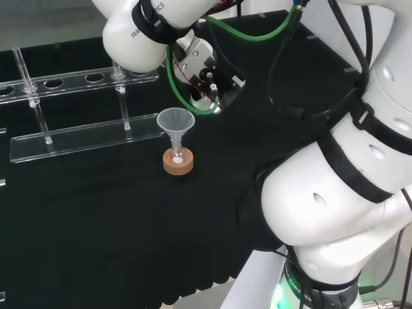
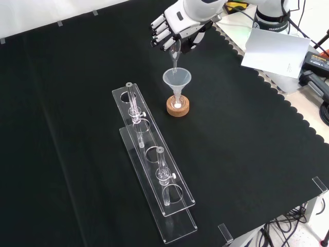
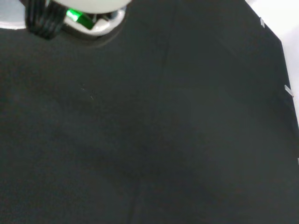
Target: Pour all the NaCl from the weighing funnel into the round-bottom flask.
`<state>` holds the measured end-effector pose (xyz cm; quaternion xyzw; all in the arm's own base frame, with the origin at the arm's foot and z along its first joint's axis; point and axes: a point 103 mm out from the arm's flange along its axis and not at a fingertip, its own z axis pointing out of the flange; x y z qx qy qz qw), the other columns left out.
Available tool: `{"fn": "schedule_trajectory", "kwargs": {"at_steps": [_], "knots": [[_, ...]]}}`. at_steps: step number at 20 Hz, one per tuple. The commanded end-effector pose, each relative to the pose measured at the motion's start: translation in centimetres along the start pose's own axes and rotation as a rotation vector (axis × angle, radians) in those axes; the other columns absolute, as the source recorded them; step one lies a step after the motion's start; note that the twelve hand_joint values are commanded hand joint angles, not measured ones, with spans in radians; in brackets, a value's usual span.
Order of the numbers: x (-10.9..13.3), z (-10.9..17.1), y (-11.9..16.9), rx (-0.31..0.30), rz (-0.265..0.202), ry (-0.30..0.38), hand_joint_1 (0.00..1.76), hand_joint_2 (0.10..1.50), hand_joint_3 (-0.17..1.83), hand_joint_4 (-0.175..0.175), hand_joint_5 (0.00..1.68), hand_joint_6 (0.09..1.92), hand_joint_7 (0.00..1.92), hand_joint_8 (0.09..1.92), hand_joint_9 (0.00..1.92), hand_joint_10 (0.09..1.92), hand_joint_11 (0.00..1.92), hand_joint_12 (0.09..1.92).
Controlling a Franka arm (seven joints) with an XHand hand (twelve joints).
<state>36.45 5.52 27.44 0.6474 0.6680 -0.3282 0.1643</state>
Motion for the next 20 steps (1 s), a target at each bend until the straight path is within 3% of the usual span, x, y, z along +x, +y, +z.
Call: {"fn": "schedule_trajectory", "kwargs": {"at_steps": [1,20], "knots": [[-0.1,-0.1,-0.1,-0.006,-0.004,-0.022,1.12,0.69,0.59,0.175,1.27,0.66,0.58,0.64,0.86,0.38,0.67,1.12],[0.7,-1.2,0.0,-0.006,-0.005,-0.076,1.12,0.69,0.59,0.175,1.27,0.66,0.58,0.64,0.86,0.38,0.67,1.11]]}}
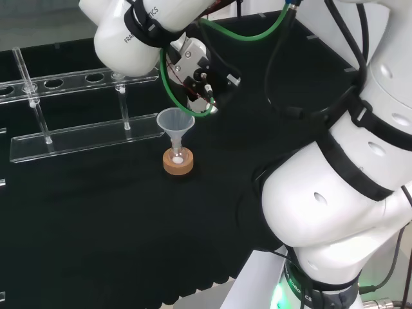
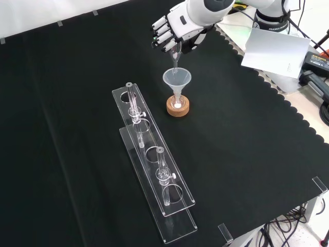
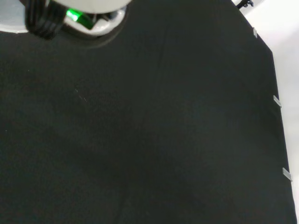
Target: Pour all the NaCl from the weighing funnel into the round-bottom flask.
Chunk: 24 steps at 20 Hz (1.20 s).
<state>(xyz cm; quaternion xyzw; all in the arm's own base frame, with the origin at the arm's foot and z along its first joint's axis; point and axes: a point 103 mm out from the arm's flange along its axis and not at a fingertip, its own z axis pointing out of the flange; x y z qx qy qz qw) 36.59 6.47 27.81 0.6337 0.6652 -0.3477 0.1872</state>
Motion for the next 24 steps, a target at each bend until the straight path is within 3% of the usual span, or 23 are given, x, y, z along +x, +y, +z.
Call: {"fn": "schedule_trajectory", "kwargs": {"at_steps": [1,18,24], "knots": [[0.18,-0.29,-0.04,0.000,0.001,-0.011,1.12,0.69,0.59,0.175,1.27,0.65,0.58,0.64,0.86,0.38,0.67,1.11],[0.41,-0.82,-0.12,-0.006,-0.006,-0.063,1.12,0.69,0.60,0.175,1.27,0.65,0.58,0.64,0.86,0.38,0.68,1.11],[0.20,-0.52,-0.09,-0.007,-0.003,-0.008,1.12,0.69,0.60,0.175,1.27,0.65,0.58,0.64,0.86,0.38,0.68,1.11]]}}
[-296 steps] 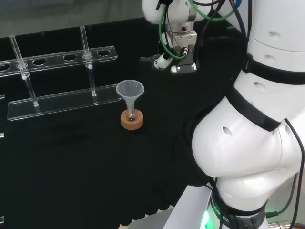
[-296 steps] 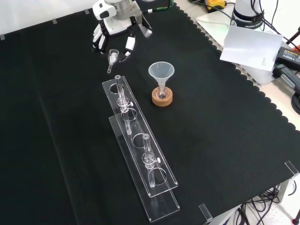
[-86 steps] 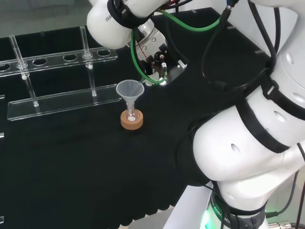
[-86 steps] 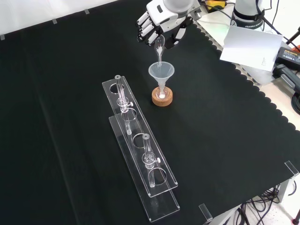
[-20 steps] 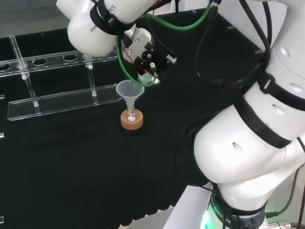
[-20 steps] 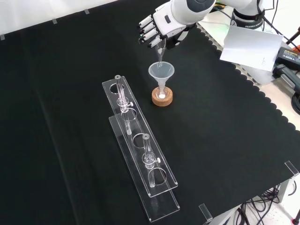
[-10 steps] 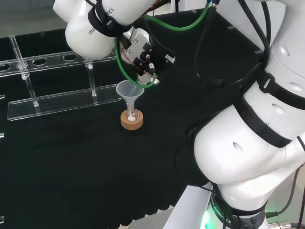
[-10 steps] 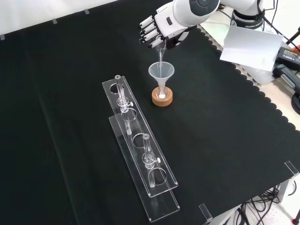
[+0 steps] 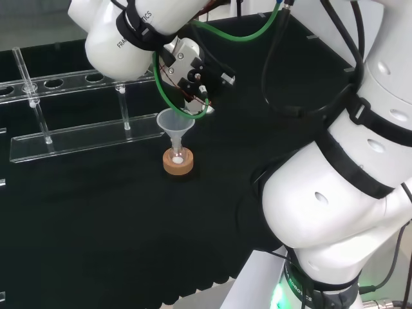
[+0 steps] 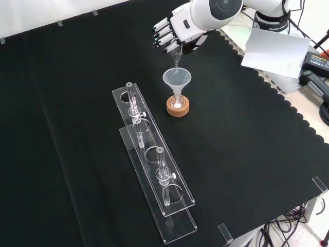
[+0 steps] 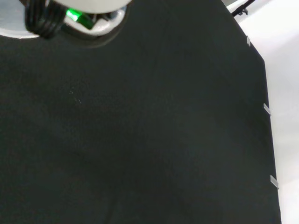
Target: Pour all the NaCl from the weighing funnel into the round-bottom flask.
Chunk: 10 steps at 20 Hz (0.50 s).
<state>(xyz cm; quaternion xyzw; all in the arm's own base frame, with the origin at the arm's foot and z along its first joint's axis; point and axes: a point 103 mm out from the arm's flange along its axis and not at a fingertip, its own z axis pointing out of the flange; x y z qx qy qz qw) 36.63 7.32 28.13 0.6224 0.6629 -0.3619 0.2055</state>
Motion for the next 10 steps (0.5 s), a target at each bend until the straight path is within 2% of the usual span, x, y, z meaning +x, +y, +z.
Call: {"fn": "schedule_trajectory", "kwargs": {"at_steps": [1,10], "knots": [[-0.23,0.39,-0.02,0.002,0.002,0.055,1.12,0.69,0.60,0.175,1.27,0.65,0.58,0.64,0.86,0.38,0.68,1.11],[-0.98,1.16,-0.24,0.008,0.010,0.154,1.12,0.69,0.60,0.175,1.27,0.65,0.58,0.64,0.86,0.38,0.68,1.11]]}}
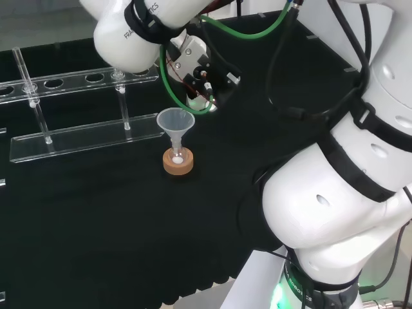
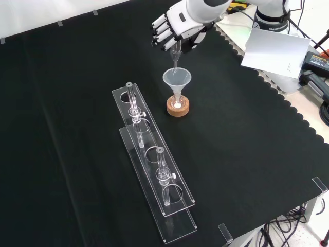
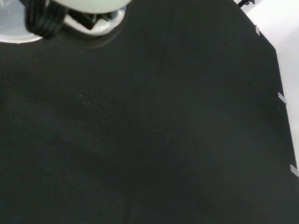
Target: Pour all the NaCl from the weighing funnel into the round-bottom flask.
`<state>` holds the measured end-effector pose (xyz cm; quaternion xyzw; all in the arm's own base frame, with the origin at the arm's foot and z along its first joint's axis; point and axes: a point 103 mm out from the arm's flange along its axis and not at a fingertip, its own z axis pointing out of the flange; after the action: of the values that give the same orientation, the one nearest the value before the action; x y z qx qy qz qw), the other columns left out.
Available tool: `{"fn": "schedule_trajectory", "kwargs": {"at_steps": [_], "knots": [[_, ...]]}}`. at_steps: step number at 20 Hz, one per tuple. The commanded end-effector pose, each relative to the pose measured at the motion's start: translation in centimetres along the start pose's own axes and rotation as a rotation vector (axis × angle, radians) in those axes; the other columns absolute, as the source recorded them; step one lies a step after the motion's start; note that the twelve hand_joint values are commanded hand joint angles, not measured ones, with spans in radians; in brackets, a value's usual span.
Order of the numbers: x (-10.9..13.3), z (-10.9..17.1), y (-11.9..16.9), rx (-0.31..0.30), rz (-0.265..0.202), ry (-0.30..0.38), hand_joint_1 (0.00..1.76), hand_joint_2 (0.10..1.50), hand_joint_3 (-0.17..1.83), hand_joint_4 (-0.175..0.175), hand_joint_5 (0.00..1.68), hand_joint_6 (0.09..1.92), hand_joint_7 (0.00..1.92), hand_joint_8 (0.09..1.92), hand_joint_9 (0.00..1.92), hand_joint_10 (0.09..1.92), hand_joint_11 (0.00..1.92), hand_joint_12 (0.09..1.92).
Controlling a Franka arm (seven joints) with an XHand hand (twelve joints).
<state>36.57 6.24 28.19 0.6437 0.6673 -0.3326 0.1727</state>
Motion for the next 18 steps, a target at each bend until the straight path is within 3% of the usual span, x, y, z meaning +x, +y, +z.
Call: {"fn": "schedule_trajectory", "kwargs": {"at_steps": [1,13,18], "knots": [[-0.3,0.4,-0.2,0.000,0.000,0.071,1.12,0.69,0.60,0.175,1.27,0.65,0.58,0.64,0.86,0.38,0.68,1.11],[-1.4,1.6,-0.8,-0.021,0.038,0.305,1.12,0.69,0.60,0.175,1.27,0.65,0.58,0.64,0.86,0.38,0.68,1.11],[-1.6,1.9,-0.9,-0.042,0.046,0.356,1.12,0.69,0.60,0.175,1.27,0.65,0.58,0.64,0.86,0.38,0.68,1.11]]}}
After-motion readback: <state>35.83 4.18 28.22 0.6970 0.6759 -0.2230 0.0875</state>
